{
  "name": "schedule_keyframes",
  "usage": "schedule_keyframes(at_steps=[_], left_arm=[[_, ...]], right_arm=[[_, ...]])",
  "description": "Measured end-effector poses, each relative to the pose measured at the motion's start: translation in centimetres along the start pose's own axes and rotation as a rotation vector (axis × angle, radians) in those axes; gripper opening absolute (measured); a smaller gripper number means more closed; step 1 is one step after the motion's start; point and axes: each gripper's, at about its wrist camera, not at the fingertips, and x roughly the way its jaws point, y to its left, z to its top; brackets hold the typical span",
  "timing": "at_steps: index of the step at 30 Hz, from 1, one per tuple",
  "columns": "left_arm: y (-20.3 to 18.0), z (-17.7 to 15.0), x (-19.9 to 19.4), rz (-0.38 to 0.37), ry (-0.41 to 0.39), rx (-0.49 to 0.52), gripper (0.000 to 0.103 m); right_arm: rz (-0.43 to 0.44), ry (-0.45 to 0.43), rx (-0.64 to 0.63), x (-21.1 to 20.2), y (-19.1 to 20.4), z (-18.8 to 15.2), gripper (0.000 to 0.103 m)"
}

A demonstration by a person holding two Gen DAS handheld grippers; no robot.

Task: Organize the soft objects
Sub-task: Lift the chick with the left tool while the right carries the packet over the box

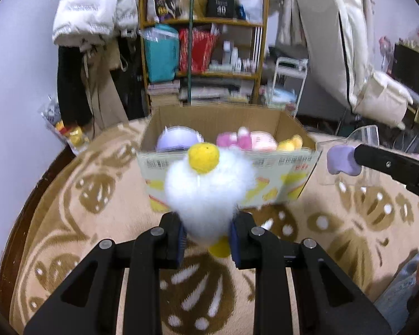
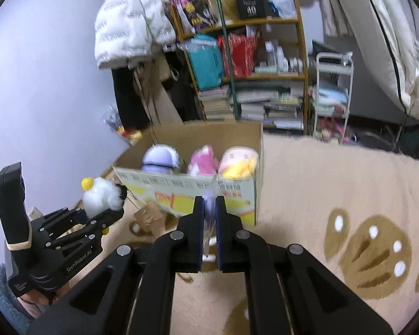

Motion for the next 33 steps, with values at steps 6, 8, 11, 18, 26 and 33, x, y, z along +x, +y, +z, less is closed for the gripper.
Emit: schedule_keyframes(at_steps=[6, 8, 11, 18, 26, 33], left_arm=[[-0.1, 2.9, -2.7, 0.022, -0.113, 0.024, 0.024], [-0.2, 4.3, -3.3, 0.032, -0.154, 0.042, 0.024], [-0.2, 6.2, -3.6, 0.044, -0.198, 0.06, 0.024], [0.1, 9.8, -2.5, 0.064, -0.261, 0.086, 0.024], [0.2, 9.3, 0.8, 0.074, -0.235, 0.088, 0.024], [0.4, 8.0, 4.2, 0.087, -0.172, 0.09, 0.025]], right_arm=[[0.013, -0.07, -0.034, -1.2, 1.2, 1.9, 0.008], [0.011, -0.085, -0.041, -1.2, 1.4, 2.6, 0.008], [0.011, -0.101, -0.047, -0.8, 1.4, 3.7, 0.008], [0.001, -0.134, -0.068, 0.6, 1.2, 5.8, 0.008], [-0.007, -0.128, -0.067, 3.1, 0.4, 6.2, 0.008], [-0.012, -0.116, -0.066, 5.3, -0.2, 5.6, 0.008]])
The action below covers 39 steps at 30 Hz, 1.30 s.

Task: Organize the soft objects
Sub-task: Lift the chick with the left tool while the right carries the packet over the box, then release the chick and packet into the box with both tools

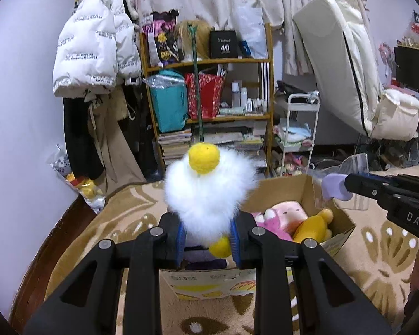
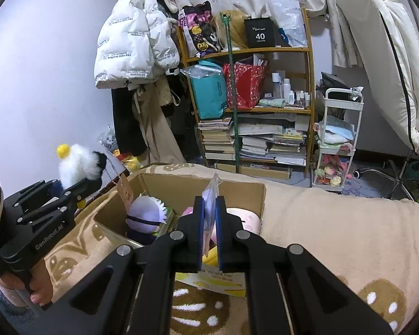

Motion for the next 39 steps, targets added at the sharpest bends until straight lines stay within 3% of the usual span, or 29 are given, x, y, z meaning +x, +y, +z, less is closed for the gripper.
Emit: schedule_keyframes(at_steps=[11, 21, 24, 28, 32, 36, 39], left_arm=[[-0.4, -2.4, 3.3, 0.018, 0.11, 0.02, 0.027], [-0.2, -3.1, 3.3, 0.036, 0.147, 0.023, 0.029], [-0.2, -3.1, 3.0, 0.044, 0.146, 0.028, 0.035], [-0.2, -3.0, 2.2, 0.06, 0.127, 0.032, 0.05], [0.1, -2.8, 1.1, 0.073, 0.101, 0.032, 0.057], [0.5, -2.9, 0.0, 0.094, 0.094, 0.026, 0.064], [0.9, -2.9, -0.8, 0.107, 0.097, 0.021, 0.067]], right_arm=[[-0.007, 0.061, -0.009, 3.2, -0.6, -2.3, 0.009], [0.015, 0.082, 0.023, 3.4, -1.0, -2.7, 0.011], [0.021, 0.081, 0.021, 3.2, -1.0, -2.6, 0.012], [0.025, 0.075, 0.019, 2.7, -0.9, -2.8, 0.022], [0.02, 0.064, 0.014, 2.1, -0.6, -2.6, 0.026], [0.01, 0.053, 0.005, 1.5, -0.2, -2.5, 0.042], [0.006, 0.046, 0.001, 0.7, 0.0, -2.5, 0.045]])
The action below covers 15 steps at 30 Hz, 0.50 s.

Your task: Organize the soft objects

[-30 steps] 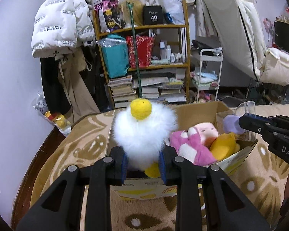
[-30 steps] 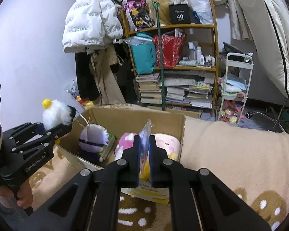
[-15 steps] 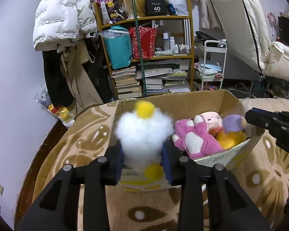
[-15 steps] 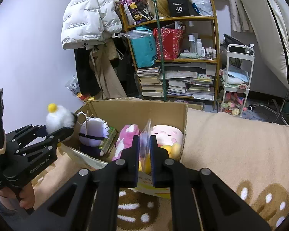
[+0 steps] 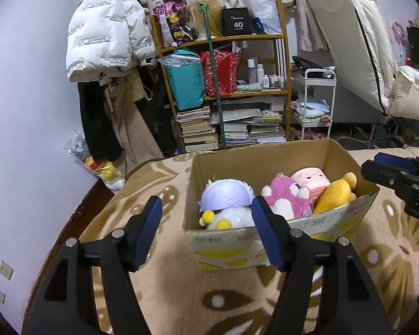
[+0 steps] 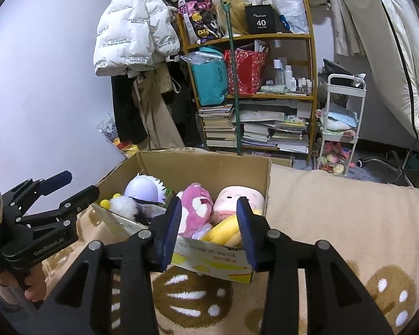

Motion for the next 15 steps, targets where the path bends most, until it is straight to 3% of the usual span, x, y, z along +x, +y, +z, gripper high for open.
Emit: schedule_keyframes(at_steps=[3, 11, 13, 15], left_arm=[[0.4, 0.0, -1.2, 0.003, -0.002, -0.006, 0.071], [1.6, 0.5, -5.6, 0.02, -0.048, -0.019, 0.085], [1.9, 0.6, -6.5, 0.034, -0.051, -0.023, 0.089], [2.3, 0.6, -7.5, 0.045, -0.053, -0.034, 0.094]], right_arm=[[-0.016, -0.002, -0.007, -0.7, 0.2, 0.1, 0.057], [-0.004, -0.012, 0.005, -3.1, 0.6, 0.1, 0.071], [-0.014, -0.017, 0.003, -4.1, 0.7, 0.0, 0.078], [-0.025, -0.033, -0.003, -5.1, 0.9, -0.1, 0.093]])
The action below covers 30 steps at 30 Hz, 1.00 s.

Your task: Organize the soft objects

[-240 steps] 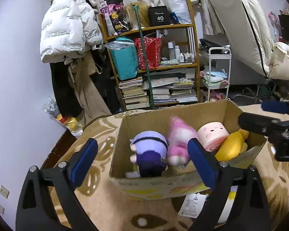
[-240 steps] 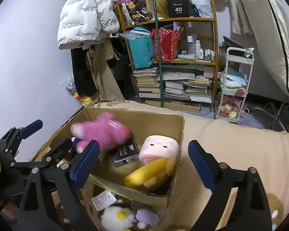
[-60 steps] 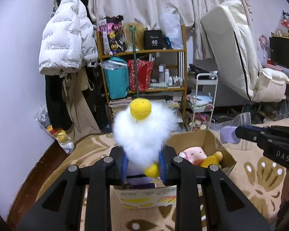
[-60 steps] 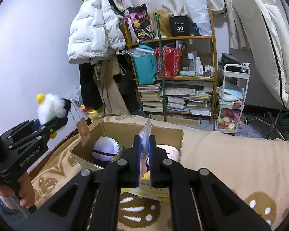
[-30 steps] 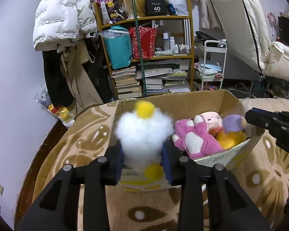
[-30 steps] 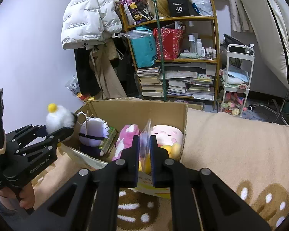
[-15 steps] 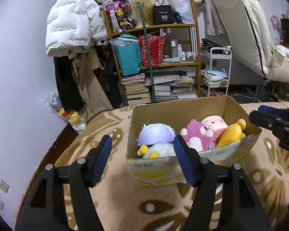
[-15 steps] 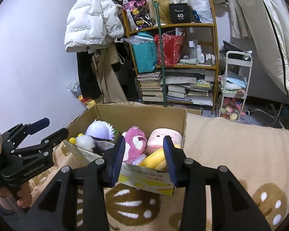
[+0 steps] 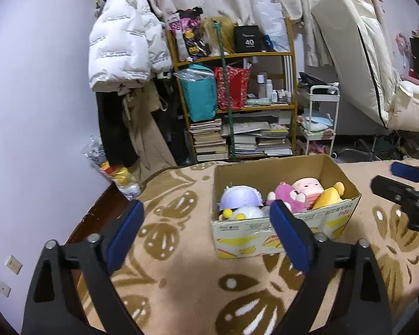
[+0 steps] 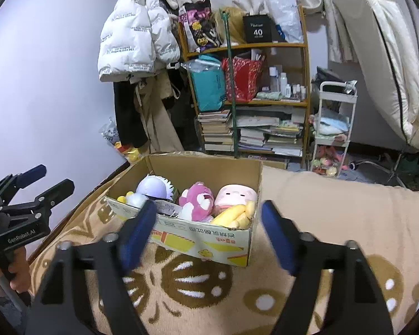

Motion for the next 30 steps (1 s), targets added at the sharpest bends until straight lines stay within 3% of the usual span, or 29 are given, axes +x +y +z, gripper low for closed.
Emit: schedule_keyframes(at_steps=[3, 30], left_arm=[[0.5, 0.0, -1.2, 0.001, -0.009, -0.016, 0.097], [2.9, -0.8, -12.4, 0.031, -0.183, -0.08, 0.102]], right_arm=[[-0.025, -0.041, -0.012, -1.8, 0.5, 0.1, 0.103], [-0.088, -0.211, -0.042, -12.9, 2.1, -0.3, 0.103]])
